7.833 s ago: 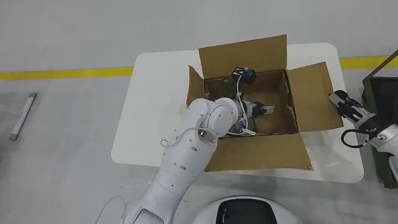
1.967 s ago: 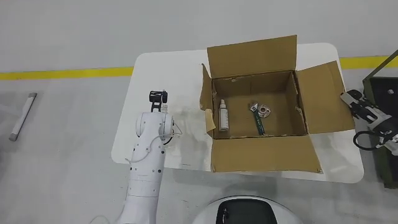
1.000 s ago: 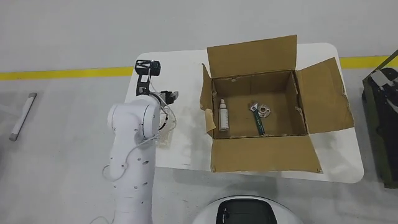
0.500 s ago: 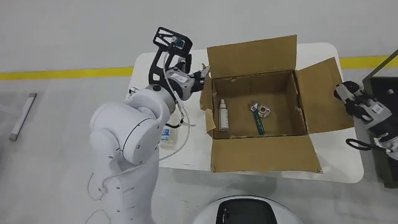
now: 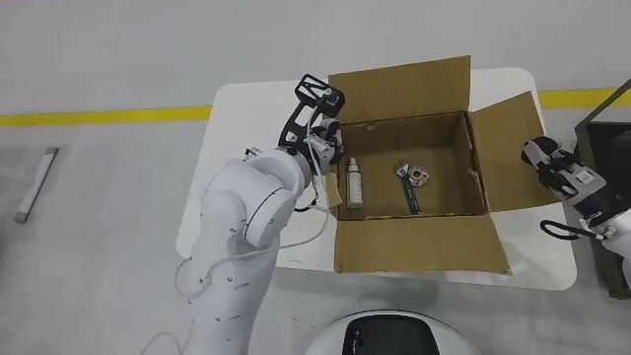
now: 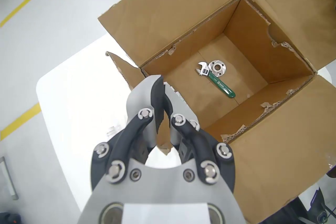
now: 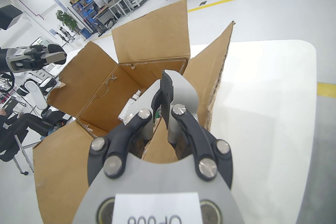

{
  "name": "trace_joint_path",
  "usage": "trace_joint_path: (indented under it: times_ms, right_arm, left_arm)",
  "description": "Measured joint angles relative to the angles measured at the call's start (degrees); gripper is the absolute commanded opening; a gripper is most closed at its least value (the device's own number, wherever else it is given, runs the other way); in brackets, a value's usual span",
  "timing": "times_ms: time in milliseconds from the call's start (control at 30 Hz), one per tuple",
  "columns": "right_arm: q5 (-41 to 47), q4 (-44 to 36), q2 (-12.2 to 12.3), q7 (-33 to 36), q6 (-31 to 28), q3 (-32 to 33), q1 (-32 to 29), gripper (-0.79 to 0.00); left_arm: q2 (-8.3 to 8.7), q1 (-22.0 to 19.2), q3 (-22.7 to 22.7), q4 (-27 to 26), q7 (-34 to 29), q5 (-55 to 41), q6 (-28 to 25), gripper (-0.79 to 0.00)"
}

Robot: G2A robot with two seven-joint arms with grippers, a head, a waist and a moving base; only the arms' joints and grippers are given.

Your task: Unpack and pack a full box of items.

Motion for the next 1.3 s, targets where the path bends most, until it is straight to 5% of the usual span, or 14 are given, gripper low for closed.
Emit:
trace_joint_path:
  times_ms: [900, 933, 967, 1000, 1167, 1300]
  right_arm:
    - [-1.68, 2.92, 0.02, 3.6, 1.33, -1.42, 1.7, -0.785]
    - [-1.63, 2.95, 0.02, 3.65, 1.32, -1.32, 1.71, -0.785]
    - [-1.51, 2.94, 0.03, 3.7, 1.32, -1.19, 1.7, -0.785]
    - [-1.17, 2.79, 0.04, 3.75, 1.32, -0.97, 1.69, -0.785]
    - [4.34, 0.65, 0.03, 4.96, 0.42, 0.13, 1.38, -0.785]
    - [16.34, -2.03, 0.53, 13.95, -0.79, 1.41, 2.22, -0.785]
  left_arm:
    - [1.02, -0.29, 0.14, 8.38, 1.29, 7.69, 3.6, -0.785]
    - [1.04, -0.22, 0.23, 8.62, 1.42, 7.79, 3.73, -0.702]
    - [1.05, -0.17, 0.29, 8.75, 1.5, 7.86, 3.83, -0.394]
    - [1.06, -0.12, 0.35, 8.83, 1.55, 7.86, 3.97, 0.0]
    - [1.06, -0.58, -0.01, 7.14, 1.08, 5.98, 4.27, 0.0]
    - [1.16, -1.1, -1.33, 3.93, 1.07, 3.87, 4.54, 0.0]
